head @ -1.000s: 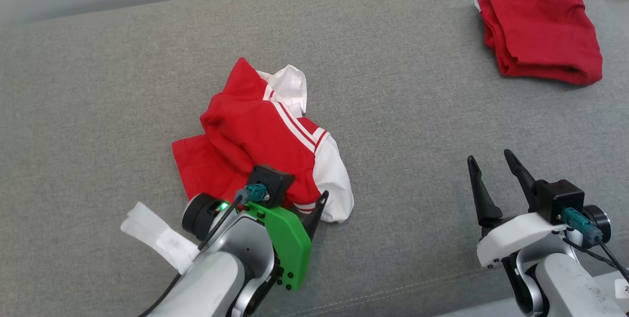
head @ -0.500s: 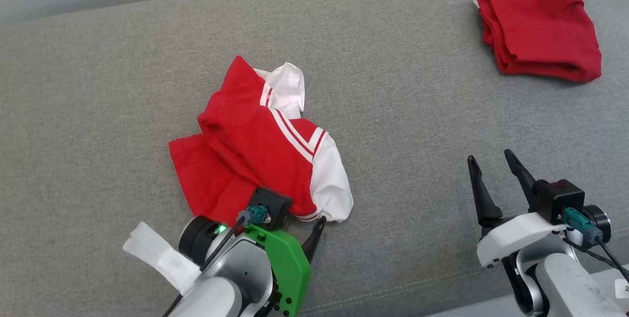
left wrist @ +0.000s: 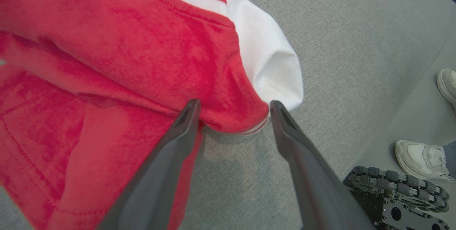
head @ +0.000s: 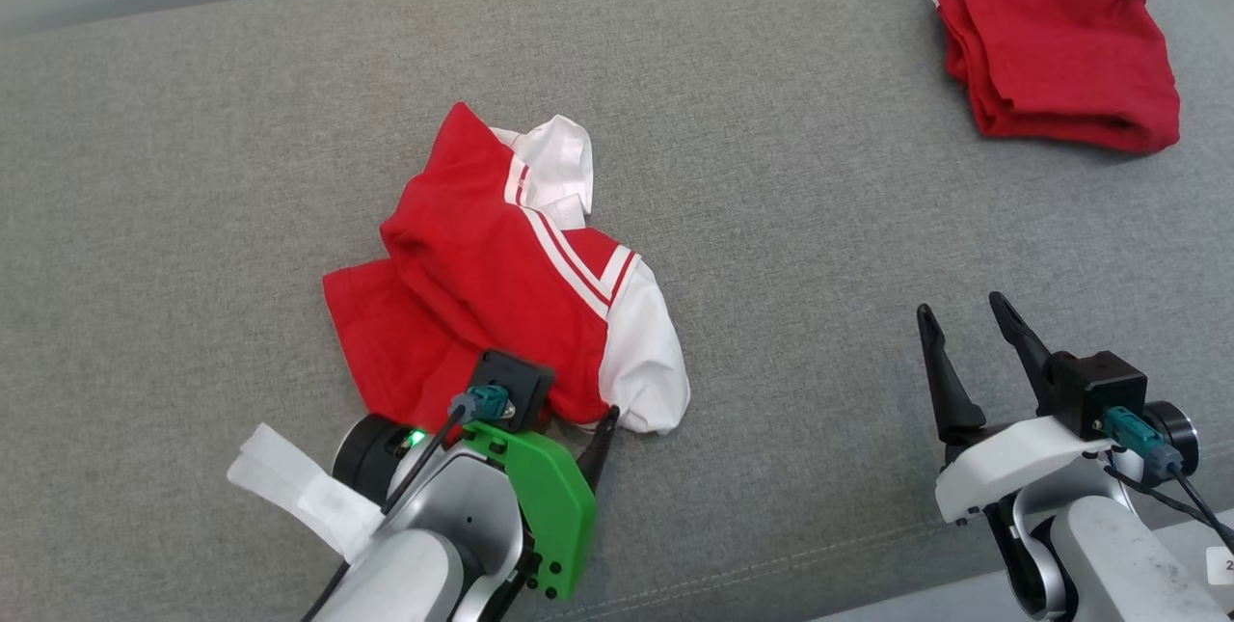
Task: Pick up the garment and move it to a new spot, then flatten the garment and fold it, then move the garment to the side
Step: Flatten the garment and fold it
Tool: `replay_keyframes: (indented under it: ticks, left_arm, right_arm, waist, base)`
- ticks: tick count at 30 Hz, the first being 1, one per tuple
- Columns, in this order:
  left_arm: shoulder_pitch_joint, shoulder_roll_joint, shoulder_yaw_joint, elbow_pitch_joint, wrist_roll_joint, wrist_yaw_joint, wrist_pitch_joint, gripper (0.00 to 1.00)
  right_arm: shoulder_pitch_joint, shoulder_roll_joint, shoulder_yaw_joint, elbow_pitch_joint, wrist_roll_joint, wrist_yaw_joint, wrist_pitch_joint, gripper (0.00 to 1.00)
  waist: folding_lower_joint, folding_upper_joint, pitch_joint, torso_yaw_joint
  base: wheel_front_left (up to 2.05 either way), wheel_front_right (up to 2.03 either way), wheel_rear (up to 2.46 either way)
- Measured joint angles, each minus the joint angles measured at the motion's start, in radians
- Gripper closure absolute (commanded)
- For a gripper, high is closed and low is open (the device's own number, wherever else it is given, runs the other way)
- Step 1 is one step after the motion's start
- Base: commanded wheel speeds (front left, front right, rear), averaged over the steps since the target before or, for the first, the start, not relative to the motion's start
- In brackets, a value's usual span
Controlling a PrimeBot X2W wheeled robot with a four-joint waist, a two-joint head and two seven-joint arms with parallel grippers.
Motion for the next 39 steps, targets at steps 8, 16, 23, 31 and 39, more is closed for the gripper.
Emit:
replay_keyframes:
  ticks: [8, 16, 23, 31, 39]
  left_arm:
    - [0.000, -0.006, 0.020, 0.008, 0.025, 0.000, 0.005, 0.00]
    - [0.000, -0.027, 0.029, 0.005, 0.046, 0.000, 0.004, 0.00]
    - [-0.004, -0.035, 0.024, 0.001, 0.056, 0.000, -0.012, 0.00]
    - [-0.026, -0.049, 0.051, -0.071, 0.074, 0.000, -0.068, 0.00]
    - [0.002, -0.008, 0.172, -0.138, 0.129, 0.000, -0.107, 0.00]
  right_arm:
    - [-0.001, 0.001, 0.002, 0.001, 0.000, 0.000, 0.000, 0.00]
    - [-0.013, 0.006, 0.014, -0.010, -0.002, 0.010, 0.000, 0.00]
    - [-0.043, 0.012, 0.034, -0.018, -0.011, 0.014, 0.000, 0.00]
    - [-0.057, 0.036, 0.145, -0.030, -0.058, 0.069, 0.003, 0.00]
    - [-0.061, 0.070, 0.263, -0.013, -0.091, 0.123, 0.035, 0.00]
  waist:
    - [0.0000, 0.0000, 0.004, -0.010]
    - [0.0000, 0.0000, 0.006, -0.012]
    - [0.0000, 0.0000, 0.004, -0.008]
    - [0.0000, 0.0000, -0.017, 0.016]
    - [0.0000, 0.0000, -0.040, 0.078]
  base:
    - [0.00, 0.00, 0.00]
    - [0.00, 0.00, 0.00]
    - [0.00, 0.00, 0.00]
    - [0.00, 0.00, 0.00]
    - [0.00, 0.00, 0.00]
